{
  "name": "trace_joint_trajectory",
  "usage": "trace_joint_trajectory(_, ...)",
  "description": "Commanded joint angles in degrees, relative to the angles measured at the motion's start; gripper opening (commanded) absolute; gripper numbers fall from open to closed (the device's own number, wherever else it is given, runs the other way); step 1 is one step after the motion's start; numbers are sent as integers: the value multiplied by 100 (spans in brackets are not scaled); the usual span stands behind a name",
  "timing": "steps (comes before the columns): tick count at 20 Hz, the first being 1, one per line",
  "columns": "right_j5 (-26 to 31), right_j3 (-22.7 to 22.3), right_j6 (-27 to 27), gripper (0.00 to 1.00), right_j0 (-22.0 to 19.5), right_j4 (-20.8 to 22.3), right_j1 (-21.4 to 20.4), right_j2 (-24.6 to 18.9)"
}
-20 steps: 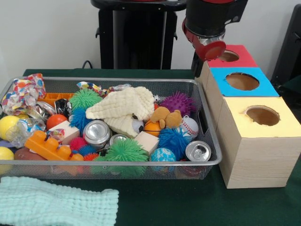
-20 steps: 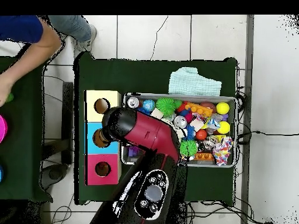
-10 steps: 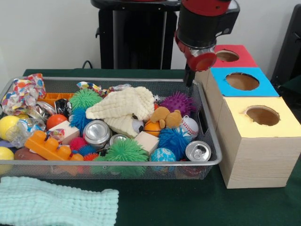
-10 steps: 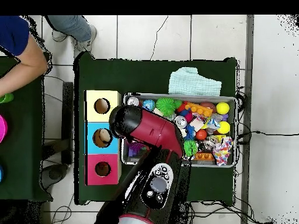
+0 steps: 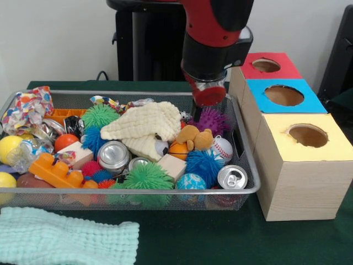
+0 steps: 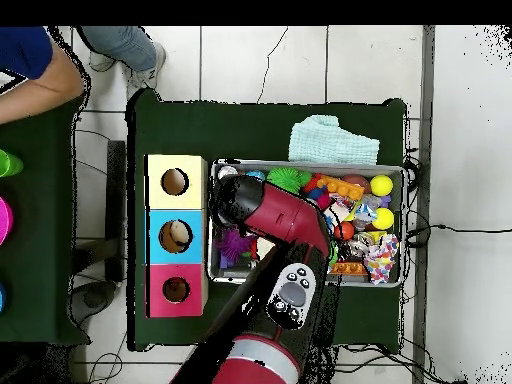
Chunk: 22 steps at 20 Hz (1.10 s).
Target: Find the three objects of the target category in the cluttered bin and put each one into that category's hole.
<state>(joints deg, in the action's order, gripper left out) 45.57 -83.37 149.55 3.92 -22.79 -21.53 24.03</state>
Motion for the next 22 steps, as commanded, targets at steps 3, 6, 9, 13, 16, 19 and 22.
trace_joint_trajectory(3,-662,52,122,0,-118,252,422,-711)
trace_joint_trajectory(6,-630,2,135,100,-123,210,403,-738)
trace_joint_trajectory(9,-532,17,178,100,-115,182,400,-738)
trace_joint_trajectory(13,-449,10,240,100,-89,149,373,-752)
trace_joint_trajectory(16,-430,-26,231,100,-96,137,343,-781)
trace_joint_trajectory(19,-479,-3,165,100,-128,191,371,-770)
trace_joint_trajectory(22,-661,-44,94,100,-221,170,439,-861)
